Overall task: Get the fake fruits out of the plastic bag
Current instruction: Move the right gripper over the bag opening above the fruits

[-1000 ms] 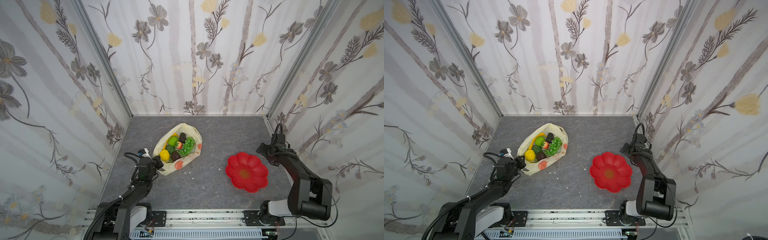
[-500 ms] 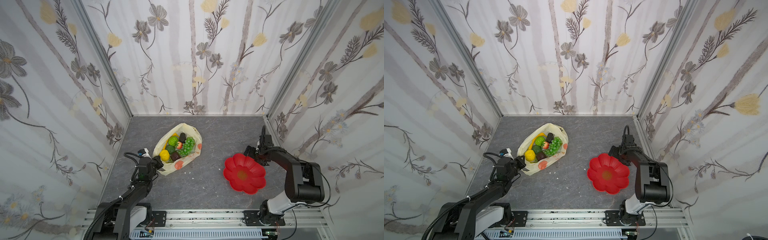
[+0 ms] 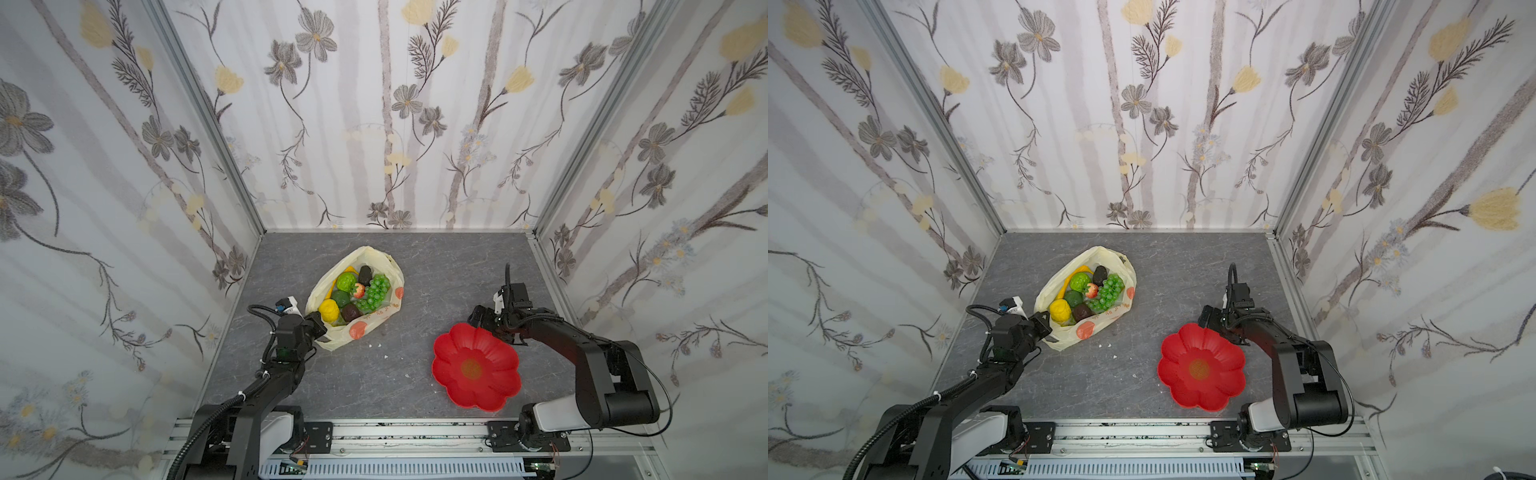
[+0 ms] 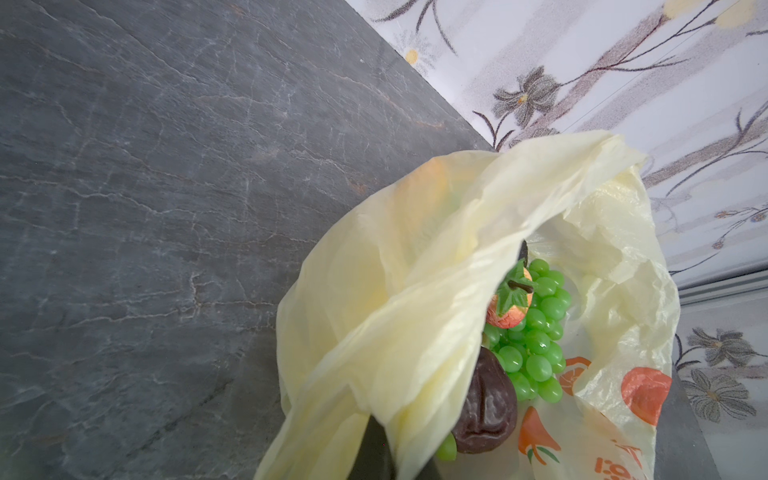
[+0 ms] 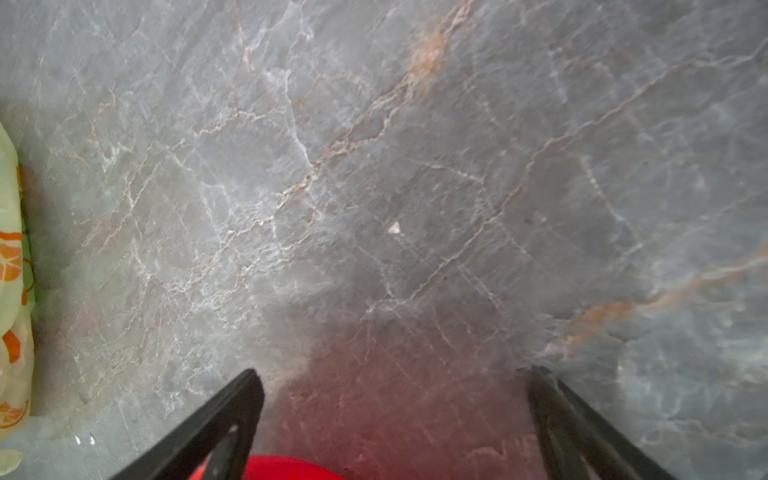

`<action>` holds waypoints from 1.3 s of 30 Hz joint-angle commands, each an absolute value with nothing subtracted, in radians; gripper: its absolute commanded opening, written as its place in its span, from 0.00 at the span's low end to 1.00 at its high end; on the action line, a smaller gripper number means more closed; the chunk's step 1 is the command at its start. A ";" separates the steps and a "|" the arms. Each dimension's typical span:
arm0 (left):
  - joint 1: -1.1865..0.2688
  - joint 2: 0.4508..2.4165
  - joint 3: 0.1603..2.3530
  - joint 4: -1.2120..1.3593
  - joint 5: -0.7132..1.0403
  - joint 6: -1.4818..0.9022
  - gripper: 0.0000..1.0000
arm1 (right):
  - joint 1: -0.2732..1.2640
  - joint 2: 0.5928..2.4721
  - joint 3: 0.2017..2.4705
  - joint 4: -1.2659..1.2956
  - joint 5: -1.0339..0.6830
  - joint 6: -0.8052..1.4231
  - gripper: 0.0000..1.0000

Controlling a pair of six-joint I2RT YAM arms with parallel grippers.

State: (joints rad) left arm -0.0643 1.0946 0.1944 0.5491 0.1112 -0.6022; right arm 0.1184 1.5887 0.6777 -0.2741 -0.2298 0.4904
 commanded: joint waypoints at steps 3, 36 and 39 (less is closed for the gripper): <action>-0.063 1.092 0.200 0.558 0.124 -0.605 0.00 | 0.158 1.552 0.658 -0.290 -0.206 0.518 1.00; -0.073 1.143 0.214 0.574 0.167 -0.611 0.00 | 0.703 2.228 1.772 -0.521 0.012 0.397 0.83; -0.073 1.145 0.216 0.575 0.167 -0.608 0.00 | 0.703 2.284 1.812 -0.526 0.003 0.398 0.71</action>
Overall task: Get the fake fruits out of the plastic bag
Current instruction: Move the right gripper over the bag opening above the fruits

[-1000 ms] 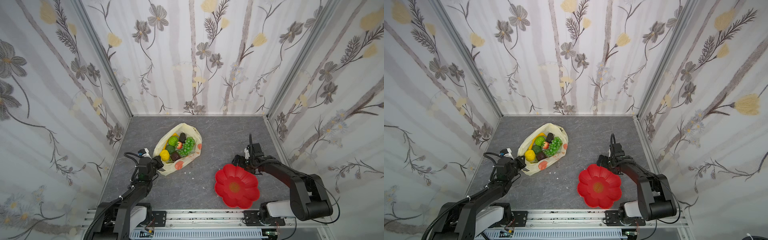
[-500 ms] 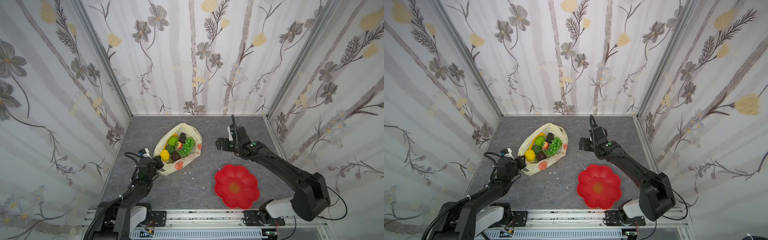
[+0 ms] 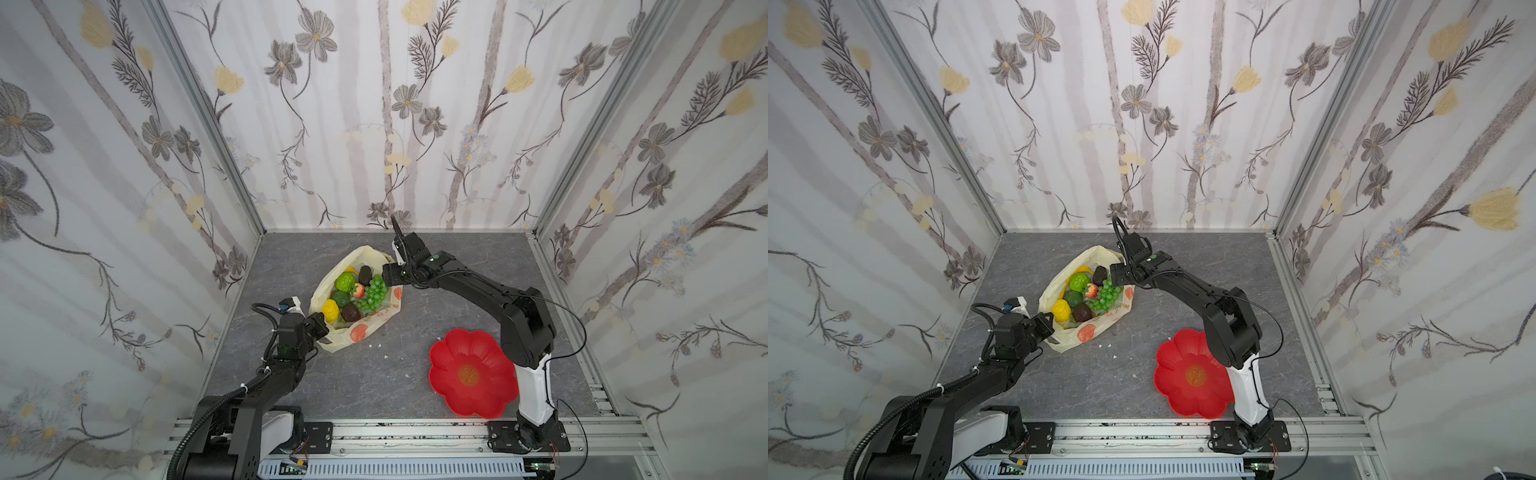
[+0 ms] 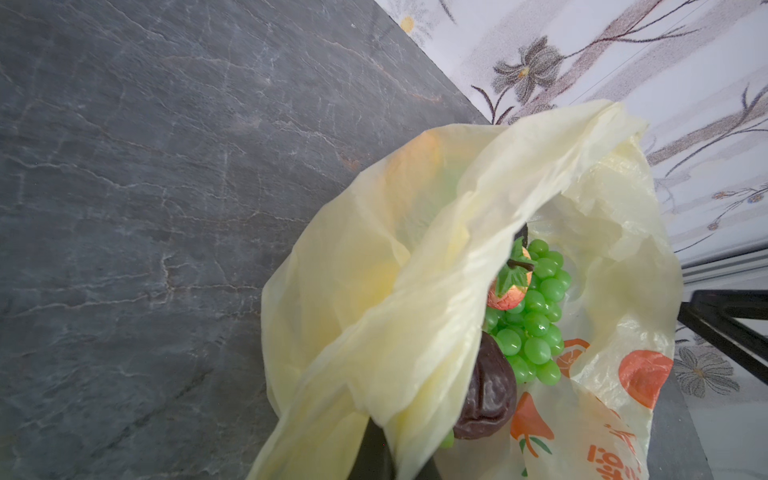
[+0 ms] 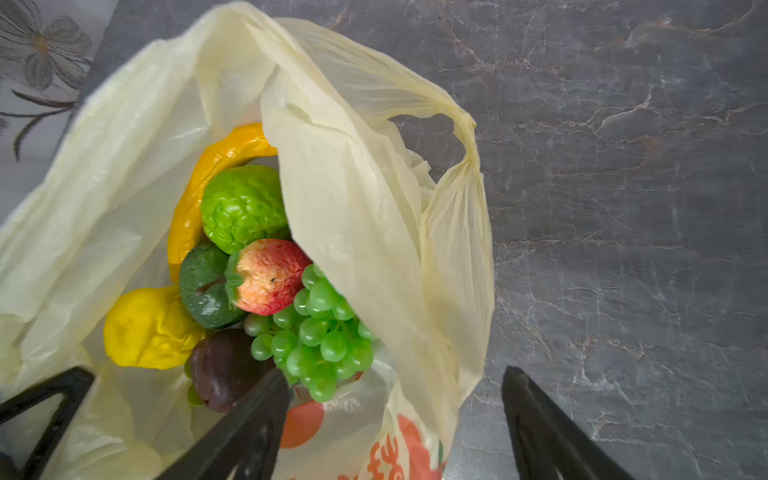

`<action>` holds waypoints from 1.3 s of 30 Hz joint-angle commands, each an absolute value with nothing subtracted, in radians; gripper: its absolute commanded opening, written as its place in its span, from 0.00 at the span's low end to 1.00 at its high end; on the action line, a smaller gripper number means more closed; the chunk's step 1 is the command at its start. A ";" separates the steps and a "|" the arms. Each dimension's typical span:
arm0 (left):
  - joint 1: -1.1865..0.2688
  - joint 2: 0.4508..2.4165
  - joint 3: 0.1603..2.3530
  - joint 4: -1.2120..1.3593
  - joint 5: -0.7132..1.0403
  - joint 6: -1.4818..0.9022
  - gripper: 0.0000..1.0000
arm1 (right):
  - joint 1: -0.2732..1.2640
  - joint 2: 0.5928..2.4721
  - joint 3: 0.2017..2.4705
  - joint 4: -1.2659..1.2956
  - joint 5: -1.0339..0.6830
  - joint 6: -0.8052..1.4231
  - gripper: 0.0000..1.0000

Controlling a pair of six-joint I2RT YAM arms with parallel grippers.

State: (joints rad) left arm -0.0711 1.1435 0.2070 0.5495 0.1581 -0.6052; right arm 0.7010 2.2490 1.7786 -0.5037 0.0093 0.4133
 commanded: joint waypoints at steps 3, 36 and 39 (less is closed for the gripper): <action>-0.074 1.156 0.217 0.578 0.167 -0.606 0.00 | 0.704 2.307 1.817 -0.523 0.023 0.421 0.54; -0.453 1.255 0.352 0.622 -0.005 -0.595 0.00 | 0.579 1.603 0.780 -0.126 0.172 0.593 0.02; -0.472 1.293 0.372 0.623 -0.008 -0.599 0.00 | 0.572 1.541 0.719 -0.120 0.174 0.601 0.02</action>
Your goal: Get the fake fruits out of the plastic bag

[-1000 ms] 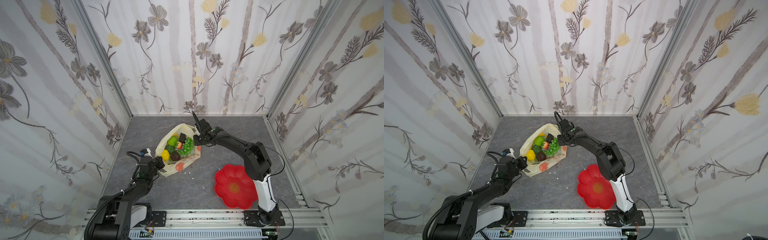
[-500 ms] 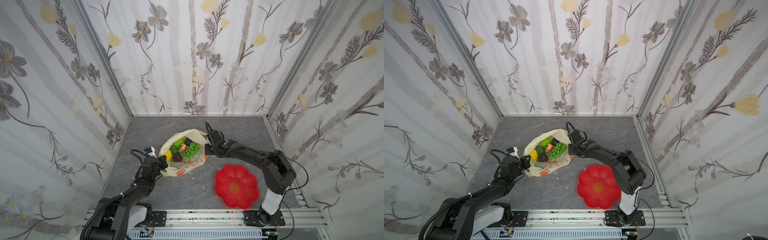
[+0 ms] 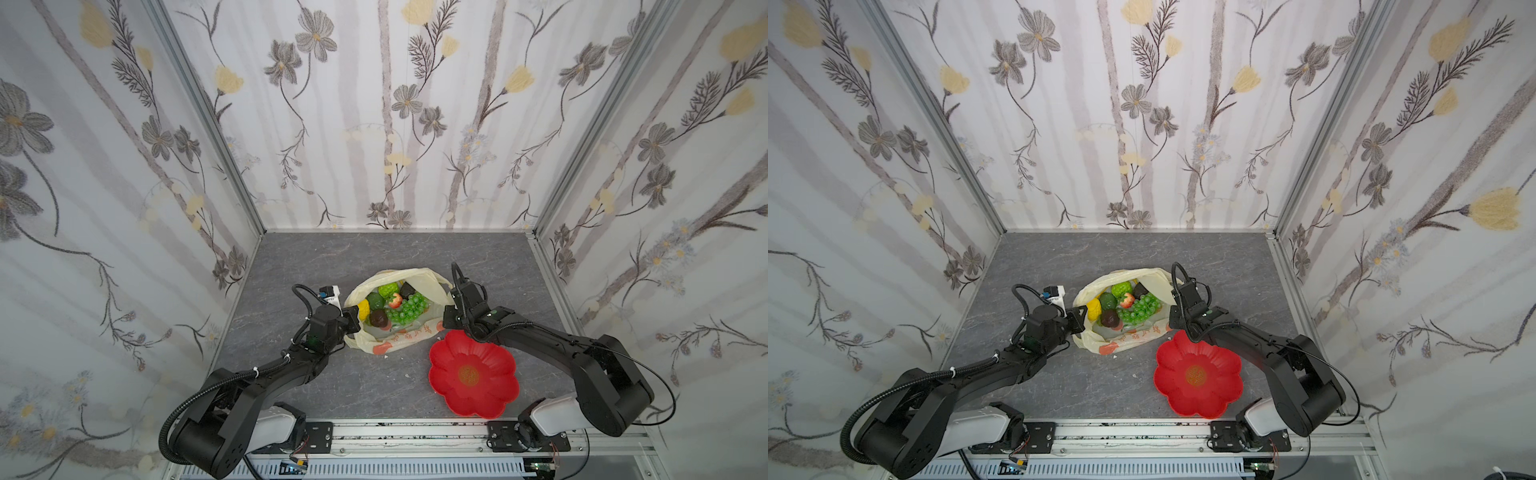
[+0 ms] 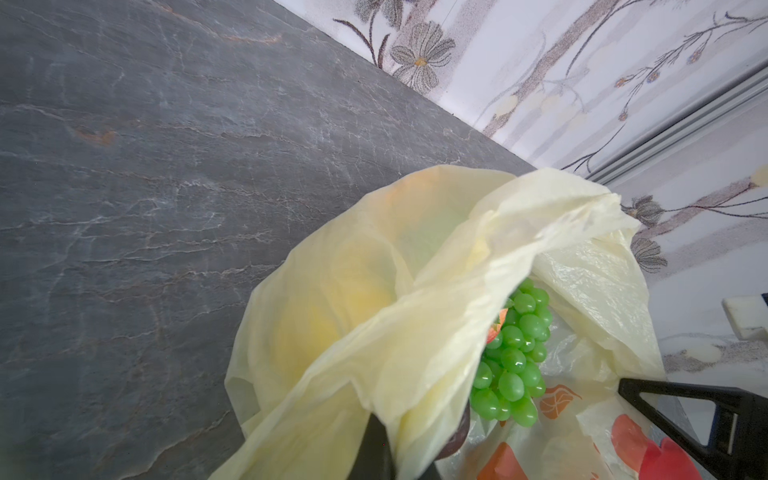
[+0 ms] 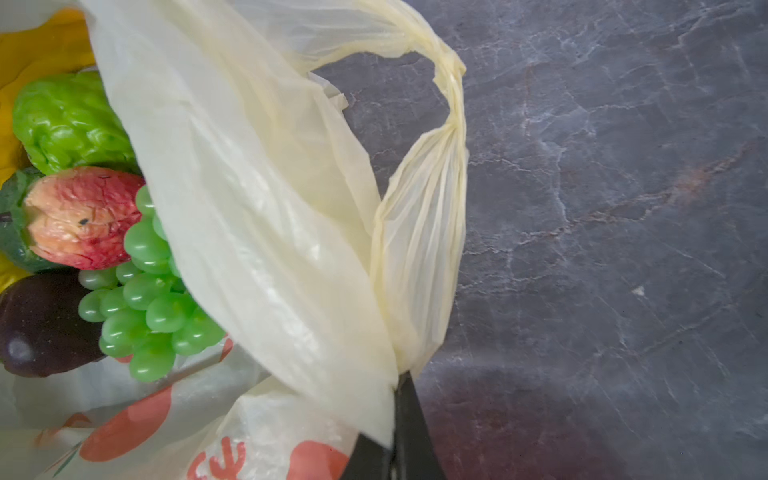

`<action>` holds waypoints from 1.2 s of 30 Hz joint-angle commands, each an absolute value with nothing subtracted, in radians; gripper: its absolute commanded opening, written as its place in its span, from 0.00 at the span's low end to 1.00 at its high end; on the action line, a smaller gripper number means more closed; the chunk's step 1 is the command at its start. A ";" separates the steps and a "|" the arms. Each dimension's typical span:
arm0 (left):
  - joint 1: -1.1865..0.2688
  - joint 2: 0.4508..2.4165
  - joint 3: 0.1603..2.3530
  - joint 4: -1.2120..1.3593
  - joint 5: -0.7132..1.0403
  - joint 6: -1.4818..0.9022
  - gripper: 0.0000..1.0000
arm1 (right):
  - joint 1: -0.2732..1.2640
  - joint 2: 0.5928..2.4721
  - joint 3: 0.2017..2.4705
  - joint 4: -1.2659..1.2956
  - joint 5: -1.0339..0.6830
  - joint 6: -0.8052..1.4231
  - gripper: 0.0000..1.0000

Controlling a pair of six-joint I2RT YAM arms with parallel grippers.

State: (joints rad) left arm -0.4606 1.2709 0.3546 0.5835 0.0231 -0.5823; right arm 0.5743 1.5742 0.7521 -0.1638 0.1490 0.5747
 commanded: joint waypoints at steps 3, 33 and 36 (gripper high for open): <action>-0.485 1.305 0.378 0.623 -0.020 -0.606 0.00 | 0.568 1.509 0.688 -0.117 0.175 0.608 0.03; -0.465 1.226 0.272 0.648 -0.076 -0.536 0.00 | 0.736 1.481 1.023 -0.401 0.371 0.569 0.50; -0.466 1.218 0.270 0.649 -0.084 -0.534 0.00 | 0.790 1.524 1.079 -0.402 0.380 0.566 0.50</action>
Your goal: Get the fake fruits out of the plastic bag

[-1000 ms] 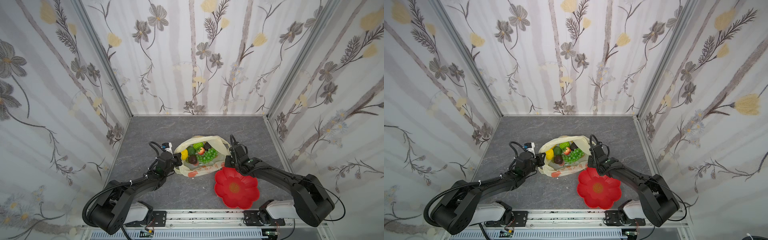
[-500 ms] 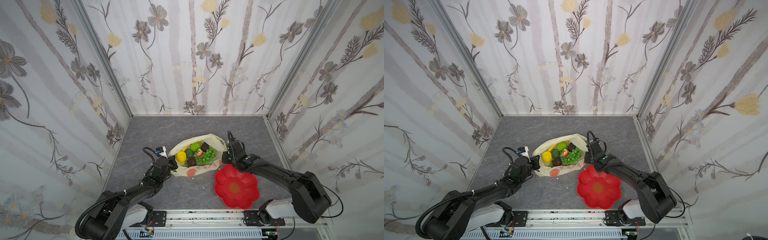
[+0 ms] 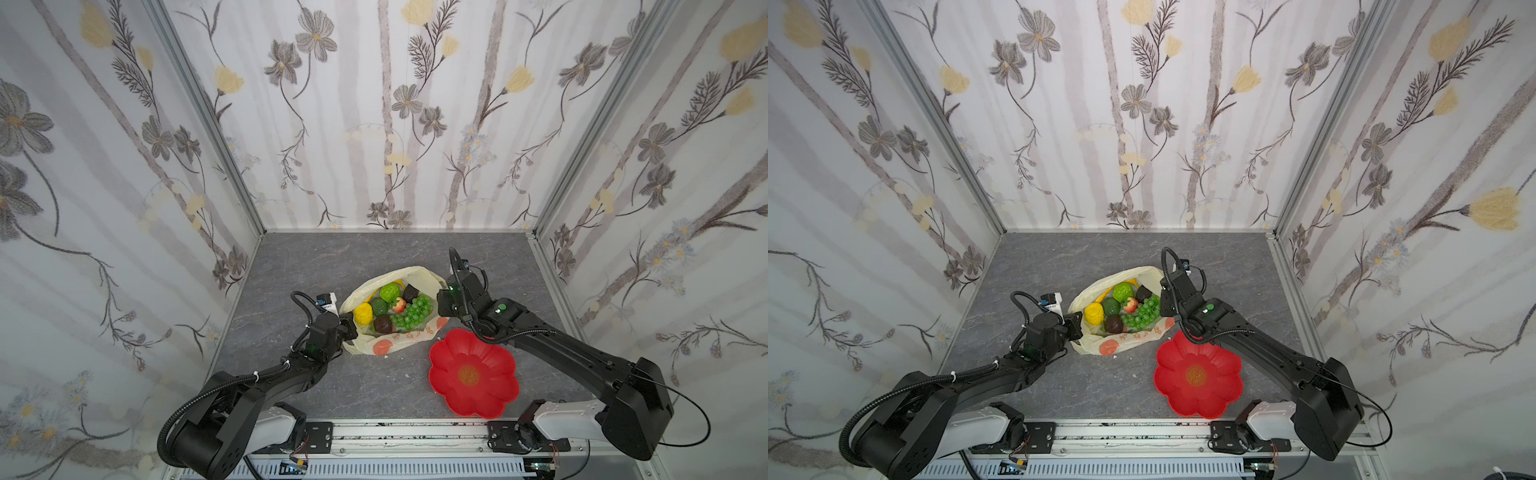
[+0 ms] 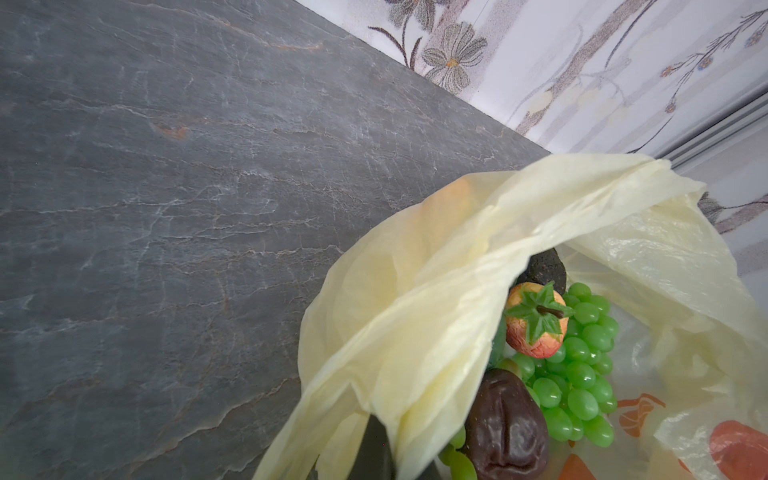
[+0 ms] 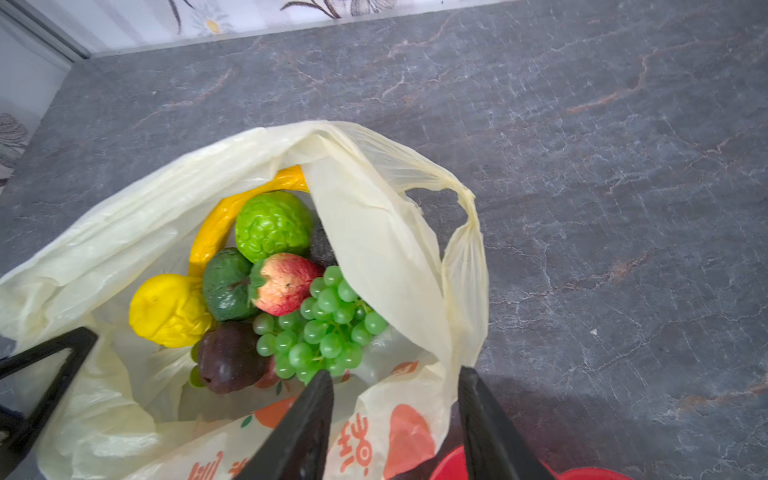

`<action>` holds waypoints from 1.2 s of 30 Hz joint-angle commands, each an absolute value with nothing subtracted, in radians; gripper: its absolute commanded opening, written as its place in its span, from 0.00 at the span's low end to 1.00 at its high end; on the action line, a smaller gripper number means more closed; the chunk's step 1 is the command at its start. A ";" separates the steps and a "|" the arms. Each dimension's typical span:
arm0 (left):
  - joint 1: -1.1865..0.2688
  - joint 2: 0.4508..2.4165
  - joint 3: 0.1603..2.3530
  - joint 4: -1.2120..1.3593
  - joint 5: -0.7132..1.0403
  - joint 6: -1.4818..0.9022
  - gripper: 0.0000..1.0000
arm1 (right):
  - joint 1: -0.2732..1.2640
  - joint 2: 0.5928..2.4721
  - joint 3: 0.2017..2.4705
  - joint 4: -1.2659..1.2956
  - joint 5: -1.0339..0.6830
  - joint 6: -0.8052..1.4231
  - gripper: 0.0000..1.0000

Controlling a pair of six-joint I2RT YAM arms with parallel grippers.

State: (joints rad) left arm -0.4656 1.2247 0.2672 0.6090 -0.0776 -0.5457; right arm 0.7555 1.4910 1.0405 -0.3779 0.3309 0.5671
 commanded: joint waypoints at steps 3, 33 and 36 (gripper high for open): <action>-0.465 1.217 0.270 0.649 -0.083 -0.533 0.00 | 0.847 1.588 1.138 -0.392 0.363 0.553 0.49; -0.465 1.209 0.269 0.647 -0.064 -0.543 0.00 | 0.830 2.243 1.716 -0.477 0.206 0.444 0.55; -0.463 1.207 0.267 0.647 -0.063 -0.545 0.00 | 0.786 2.258 1.719 -0.479 0.219 0.445 0.56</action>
